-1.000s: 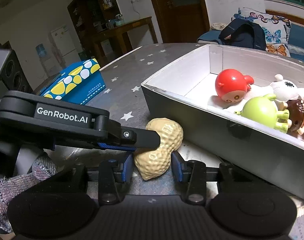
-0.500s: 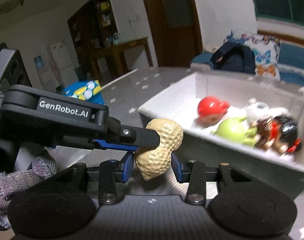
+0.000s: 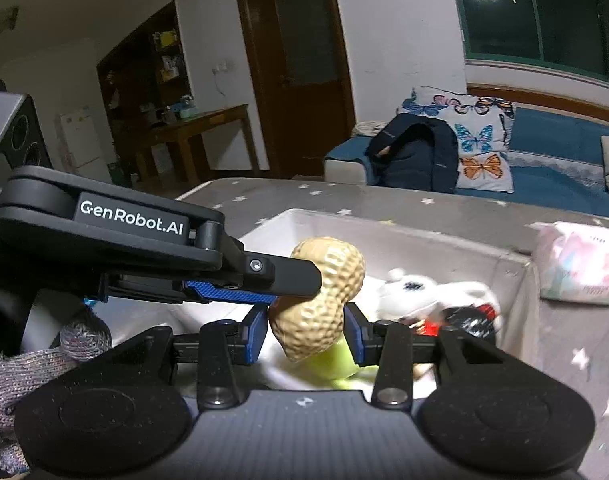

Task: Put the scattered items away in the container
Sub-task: 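Carry the peanut toy into the box and release it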

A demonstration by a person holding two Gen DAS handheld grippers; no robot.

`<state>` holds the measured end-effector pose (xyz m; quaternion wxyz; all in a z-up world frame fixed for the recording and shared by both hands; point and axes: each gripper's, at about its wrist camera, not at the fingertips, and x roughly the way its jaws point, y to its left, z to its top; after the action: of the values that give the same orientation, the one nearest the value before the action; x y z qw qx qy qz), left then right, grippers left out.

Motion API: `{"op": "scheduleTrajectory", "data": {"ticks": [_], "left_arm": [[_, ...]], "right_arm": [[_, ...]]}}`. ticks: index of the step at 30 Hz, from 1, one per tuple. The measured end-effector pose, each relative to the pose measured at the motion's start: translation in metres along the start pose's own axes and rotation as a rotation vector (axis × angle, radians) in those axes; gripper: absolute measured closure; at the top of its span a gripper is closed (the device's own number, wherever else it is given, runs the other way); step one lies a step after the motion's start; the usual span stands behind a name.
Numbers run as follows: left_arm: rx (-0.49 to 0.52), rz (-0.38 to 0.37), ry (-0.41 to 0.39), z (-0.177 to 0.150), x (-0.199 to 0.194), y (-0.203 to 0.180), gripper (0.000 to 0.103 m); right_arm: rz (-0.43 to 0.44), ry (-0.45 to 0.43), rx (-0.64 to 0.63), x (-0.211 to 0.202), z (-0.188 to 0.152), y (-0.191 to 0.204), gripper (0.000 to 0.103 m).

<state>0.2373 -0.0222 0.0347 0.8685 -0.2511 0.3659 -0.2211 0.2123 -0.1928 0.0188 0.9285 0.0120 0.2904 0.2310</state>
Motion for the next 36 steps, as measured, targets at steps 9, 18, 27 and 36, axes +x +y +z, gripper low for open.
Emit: {"op": "scheduleTrajectory", "data": {"ticks": [9,18,27,36], "left_arm": [[-0.031,0.001,0.023,0.016,0.047,0.005,0.071],[-0.021,0.030,0.039,0.016,0.063,0.012,0.071],[0.025,0.057,0.022,0.014,0.056,0.011,0.071],[0.073,0.106,-0.021,0.006,0.031,0.005,0.071]], "right_arm": [[-0.024,0.059,-0.012,0.036,0.015,-0.035,0.062],[-0.028,0.114,-0.039,0.058,0.013,-0.041,0.062],[-0.039,0.106,-0.022,0.059,0.010,-0.045,0.062],[-0.059,0.076,-0.012,0.042,0.008,-0.041,0.054]]}}
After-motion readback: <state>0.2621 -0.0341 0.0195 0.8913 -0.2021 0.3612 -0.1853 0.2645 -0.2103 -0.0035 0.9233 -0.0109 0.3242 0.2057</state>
